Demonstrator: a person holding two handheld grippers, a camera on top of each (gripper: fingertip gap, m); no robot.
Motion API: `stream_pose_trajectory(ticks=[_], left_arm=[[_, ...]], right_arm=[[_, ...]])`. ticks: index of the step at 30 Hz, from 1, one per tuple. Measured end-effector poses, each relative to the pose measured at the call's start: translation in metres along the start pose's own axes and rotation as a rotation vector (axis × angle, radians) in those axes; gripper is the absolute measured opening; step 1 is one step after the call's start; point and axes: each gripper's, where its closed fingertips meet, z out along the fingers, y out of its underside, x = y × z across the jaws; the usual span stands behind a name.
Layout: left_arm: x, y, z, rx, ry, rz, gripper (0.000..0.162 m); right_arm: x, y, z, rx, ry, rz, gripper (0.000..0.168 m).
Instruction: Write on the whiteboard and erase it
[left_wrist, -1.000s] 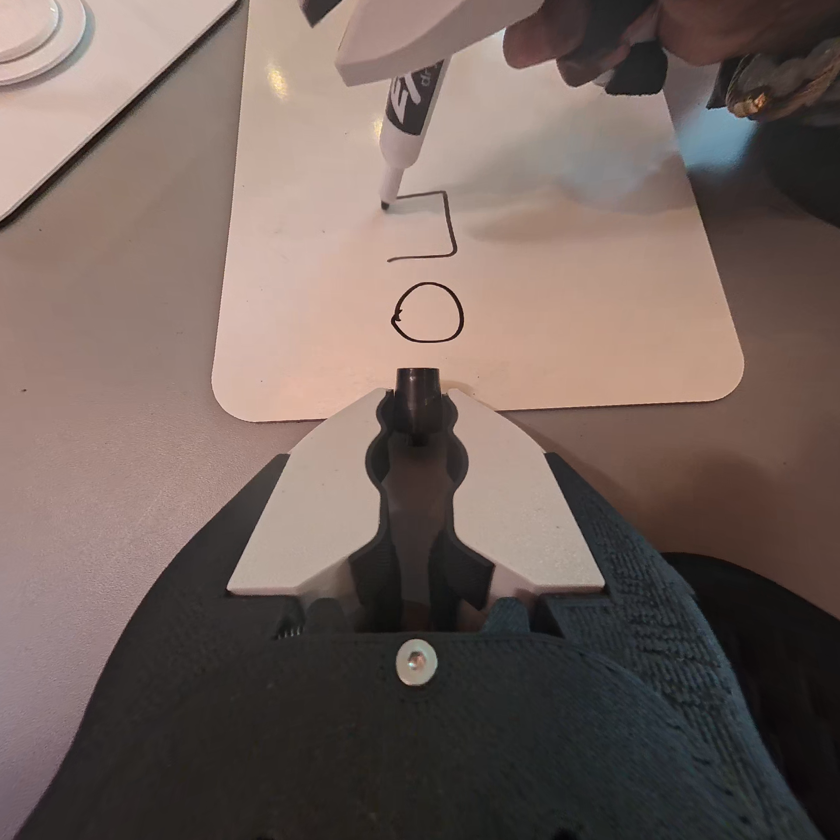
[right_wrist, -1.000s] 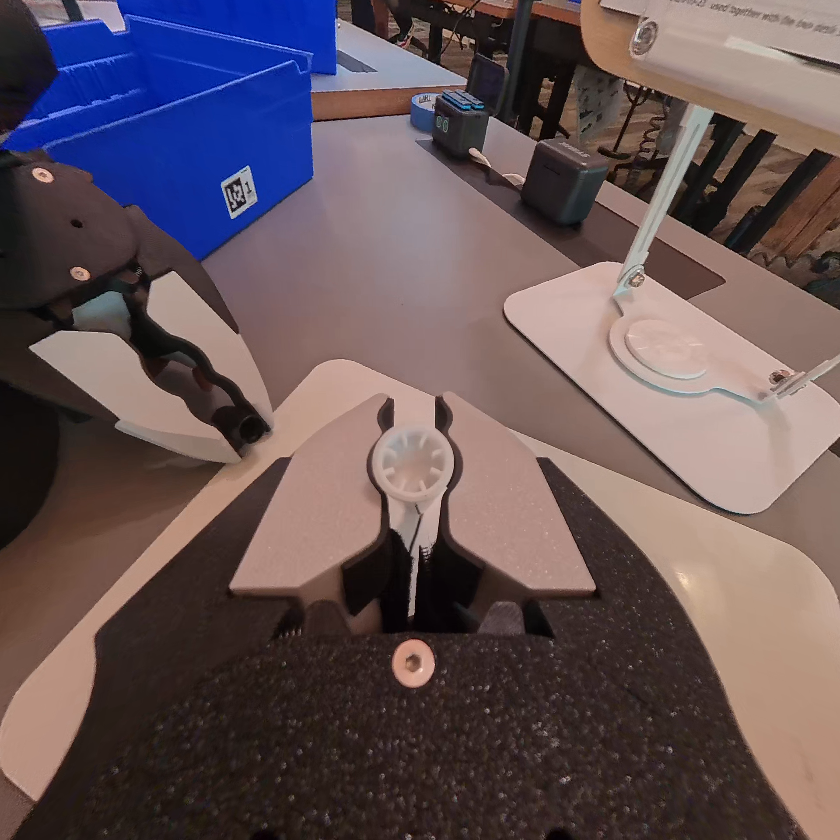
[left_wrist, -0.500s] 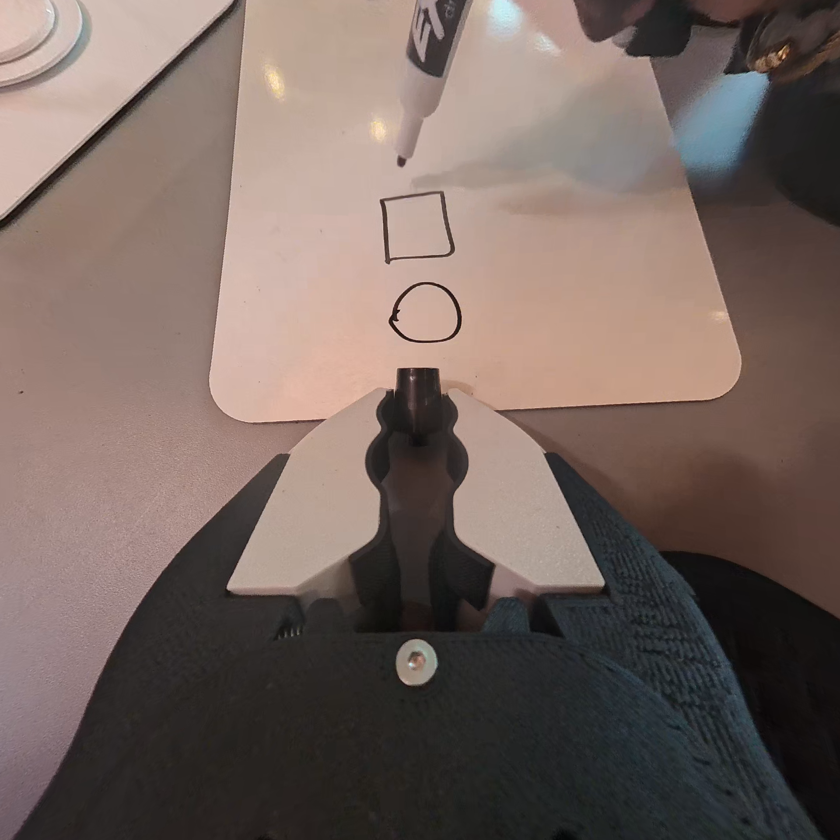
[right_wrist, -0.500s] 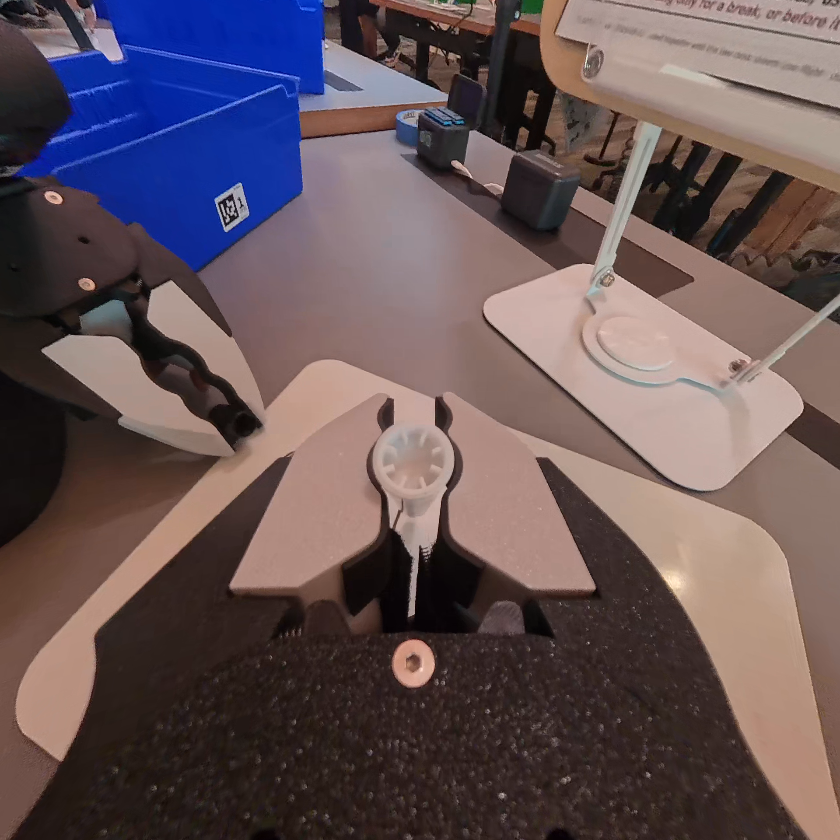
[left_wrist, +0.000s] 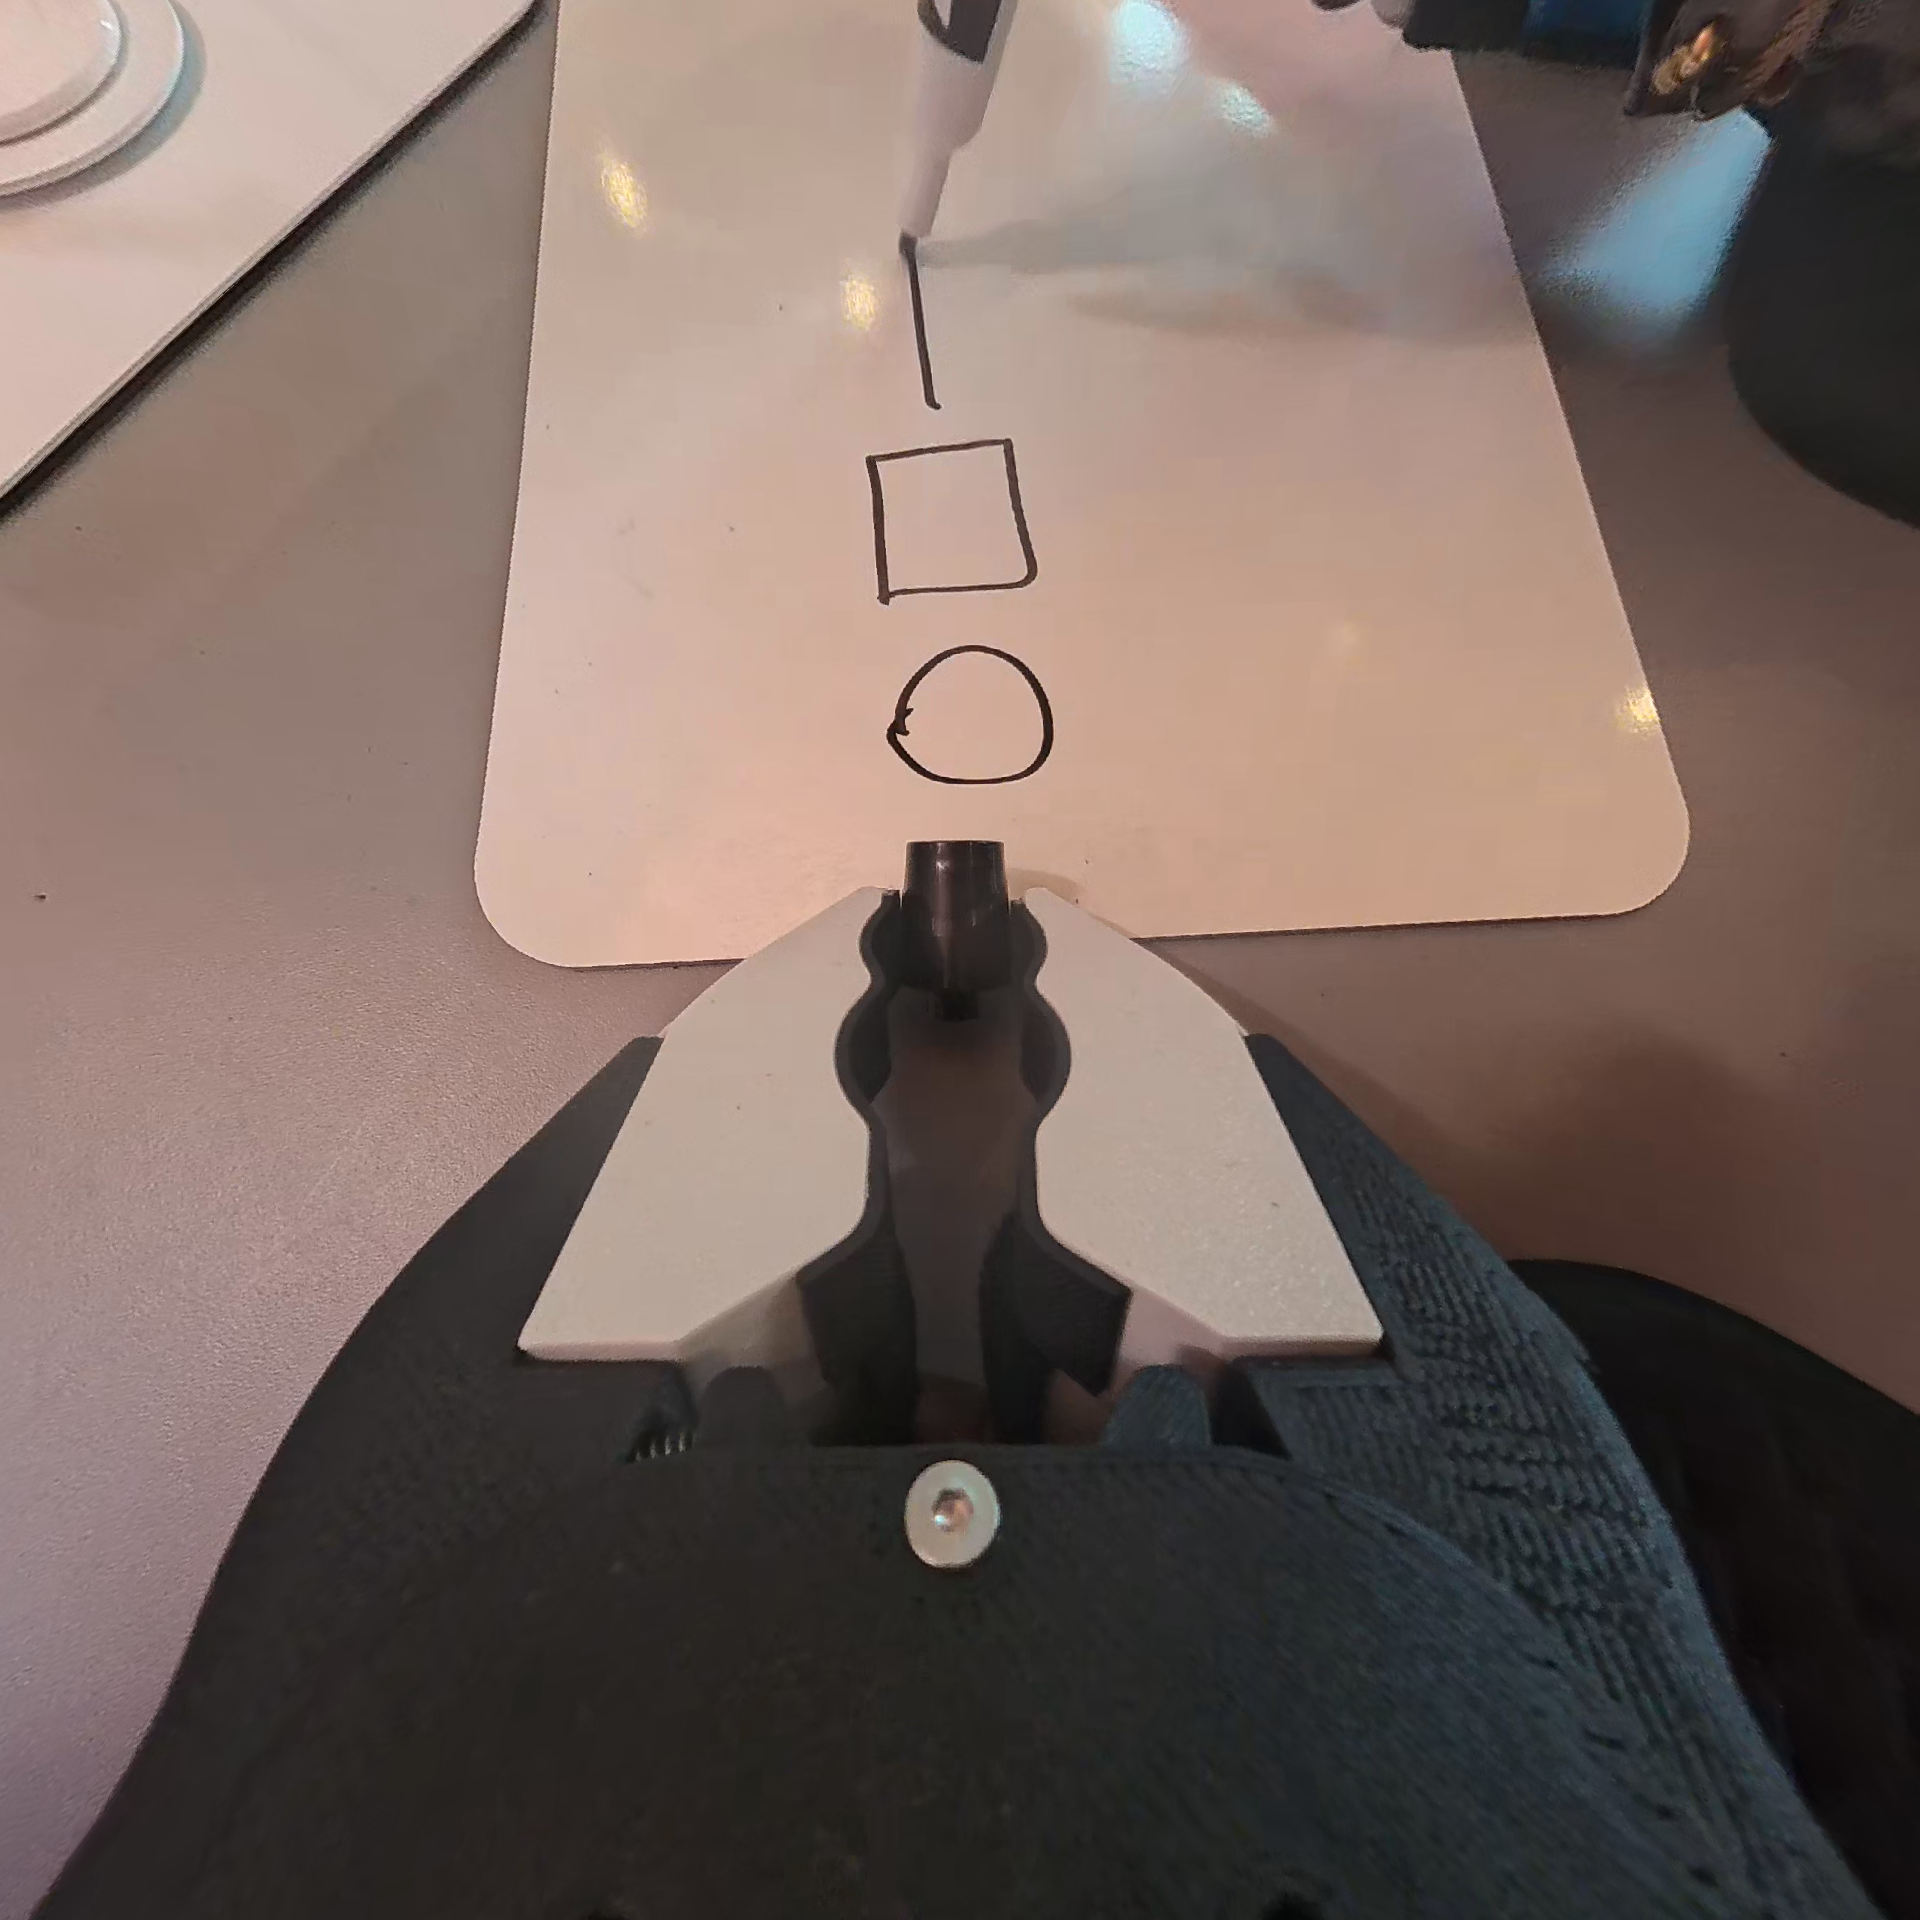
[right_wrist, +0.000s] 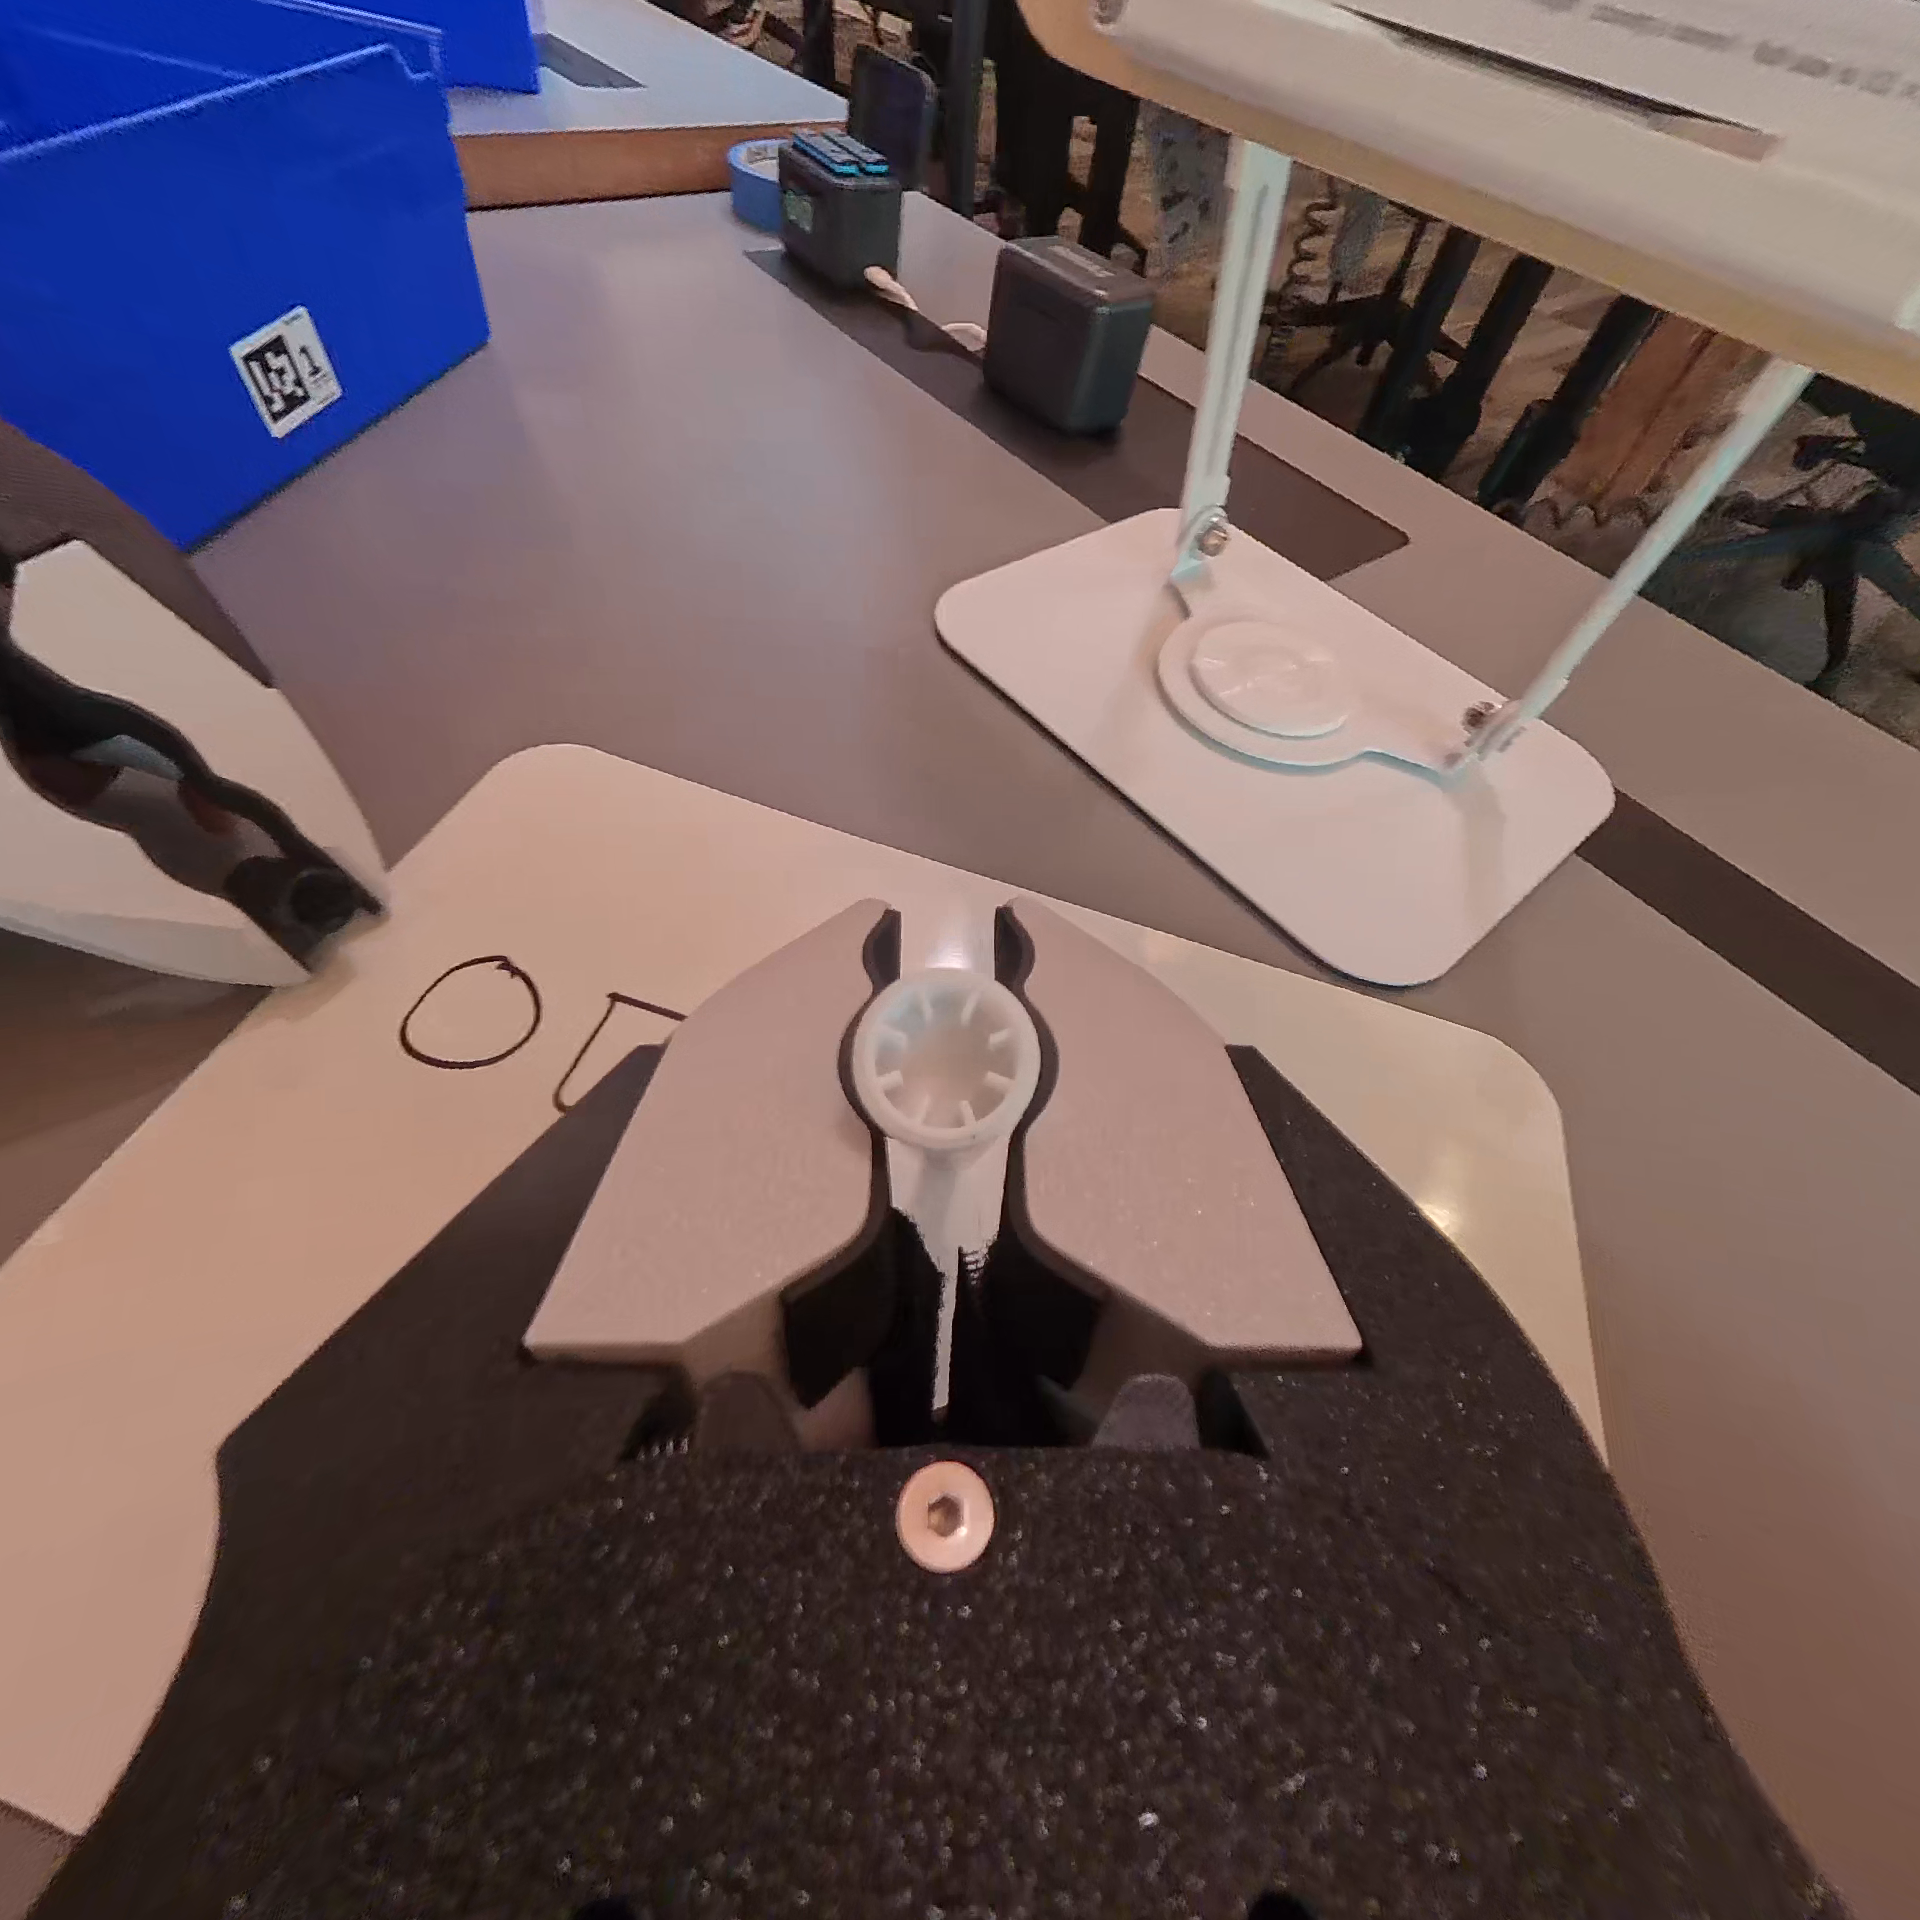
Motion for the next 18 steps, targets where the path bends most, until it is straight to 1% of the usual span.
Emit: stream_pose_trajectory(ticks=[3, 9, 15, 18], left_arm=[[0.0, 0.0, 0.0, 0.001, 0.001, -0.001, 0.02], [0.001, 0.0, 0.0, 0.002, 0.004, 0.0, 0.02], [0.001, 0.0, 0.0, 0.002, 0.005, 0.002, 0.02], [0.001, 0.0, 0.0, 0.002, 0.005, 0.002, 0.02]], right_arm=[[0.001, 0.0, 0.001, 0.005, 0.0, 0.01, 0.018], [-0.015, -0.006, 0.009, 0.0, -0.037, -0.022, 0.018], [0.0, 0.0, 0.001, -0.011, 0.006, -0.005, 0.018], [-0.004, 0.001, -0.004, -0.012, -0.011, 0.012, 0.018]])
